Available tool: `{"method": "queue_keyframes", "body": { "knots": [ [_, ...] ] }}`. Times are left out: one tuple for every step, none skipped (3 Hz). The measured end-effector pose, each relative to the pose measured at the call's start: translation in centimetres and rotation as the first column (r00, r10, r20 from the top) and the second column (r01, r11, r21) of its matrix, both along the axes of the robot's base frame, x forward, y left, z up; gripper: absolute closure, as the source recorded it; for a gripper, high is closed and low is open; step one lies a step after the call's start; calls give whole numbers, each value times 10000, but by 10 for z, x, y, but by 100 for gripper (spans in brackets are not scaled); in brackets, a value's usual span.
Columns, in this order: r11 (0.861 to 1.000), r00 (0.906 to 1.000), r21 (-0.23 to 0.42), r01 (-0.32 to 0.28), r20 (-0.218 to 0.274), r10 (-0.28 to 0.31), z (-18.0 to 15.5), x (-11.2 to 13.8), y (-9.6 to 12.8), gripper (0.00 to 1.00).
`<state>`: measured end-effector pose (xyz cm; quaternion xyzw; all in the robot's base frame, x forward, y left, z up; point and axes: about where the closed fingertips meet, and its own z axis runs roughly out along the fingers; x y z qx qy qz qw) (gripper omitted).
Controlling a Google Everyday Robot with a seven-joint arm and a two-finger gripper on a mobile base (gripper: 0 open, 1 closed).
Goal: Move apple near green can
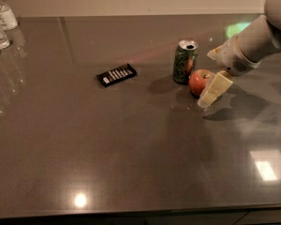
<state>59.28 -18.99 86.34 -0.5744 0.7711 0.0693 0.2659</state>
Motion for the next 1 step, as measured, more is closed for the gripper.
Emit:
{"method": "queue_keyframes", "body": {
  "knots": [
    [10000, 10000, -6, -33, -7, 33, 0, 0, 0, 0]
  ]
}}
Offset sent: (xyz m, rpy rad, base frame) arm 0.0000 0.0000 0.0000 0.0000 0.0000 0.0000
